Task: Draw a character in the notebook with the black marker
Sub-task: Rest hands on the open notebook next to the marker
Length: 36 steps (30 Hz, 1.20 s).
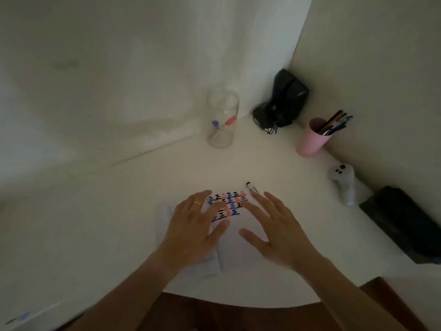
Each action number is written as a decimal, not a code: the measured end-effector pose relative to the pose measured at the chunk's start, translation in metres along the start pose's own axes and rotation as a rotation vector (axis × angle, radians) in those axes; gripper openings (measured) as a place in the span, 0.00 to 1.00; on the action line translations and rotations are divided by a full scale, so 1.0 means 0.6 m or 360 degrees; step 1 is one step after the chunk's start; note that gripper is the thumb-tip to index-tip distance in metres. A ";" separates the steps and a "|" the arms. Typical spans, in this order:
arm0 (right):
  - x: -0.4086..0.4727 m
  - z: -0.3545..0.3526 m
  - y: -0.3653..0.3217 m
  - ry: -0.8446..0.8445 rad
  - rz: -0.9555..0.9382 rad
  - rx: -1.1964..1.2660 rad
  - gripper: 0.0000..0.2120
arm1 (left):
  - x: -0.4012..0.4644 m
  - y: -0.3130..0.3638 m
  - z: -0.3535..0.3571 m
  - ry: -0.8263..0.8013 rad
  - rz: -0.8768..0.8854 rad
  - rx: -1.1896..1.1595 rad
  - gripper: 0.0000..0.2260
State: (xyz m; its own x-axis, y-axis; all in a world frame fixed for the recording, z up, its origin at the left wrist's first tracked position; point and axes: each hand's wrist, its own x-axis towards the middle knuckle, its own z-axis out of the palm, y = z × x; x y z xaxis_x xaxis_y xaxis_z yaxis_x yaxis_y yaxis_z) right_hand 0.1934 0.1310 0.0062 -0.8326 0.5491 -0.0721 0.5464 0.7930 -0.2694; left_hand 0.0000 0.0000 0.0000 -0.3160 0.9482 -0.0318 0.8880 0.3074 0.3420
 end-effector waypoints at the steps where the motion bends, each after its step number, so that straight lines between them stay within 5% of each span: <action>1: 0.008 0.024 0.013 -0.0007 -0.0012 0.0006 0.32 | 0.004 -0.008 0.023 -0.0001 0.0009 0.0025 0.24; 7: 0.022 0.168 0.073 0.0225 0.0014 -0.0092 0.34 | 0.002 -0.057 0.155 0.0201 0.0061 0.0108 0.24; 15: 0.020 0.213 0.078 0.0654 0.0013 -0.0037 0.29 | 0.004 -0.073 0.198 0.0442 0.0136 0.0078 0.23; 22: 0.011 0.215 0.086 0.1044 -0.0124 -0.0083 0.07 | 0.004 -0.072 0.206 0.0659 0.0192 0.0113 0.22; 24: 0.000 0.213 0.084 0.1093 -0.0075 -0.0045 0.07 | -0.010 -0.063 0.198 0.0728 0.0228 0.0238 0.18; 28: -0.024 0.207 0.066 0.1066 0.0008 0.0005 0.17 | -0.047 -0.034 0.181 0.0632 0.0260 0.0722 0.17; 36: -0.027 0.202 0.054 0.1031 0.0241 0.0014 0.24 | -0.080 -0.027 0.175 0.0216 0.0017 0.0325 0.24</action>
State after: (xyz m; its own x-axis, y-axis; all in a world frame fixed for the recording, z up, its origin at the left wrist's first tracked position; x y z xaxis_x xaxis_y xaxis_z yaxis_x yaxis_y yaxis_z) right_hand 0.2138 0.1157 -0.1176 -0.5223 0.7037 0.4816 0.6499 0.6942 -0.3094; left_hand 0.0359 -0.0423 -0.1029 -0.3358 0.9364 0.1021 0.9364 0.3201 0.1442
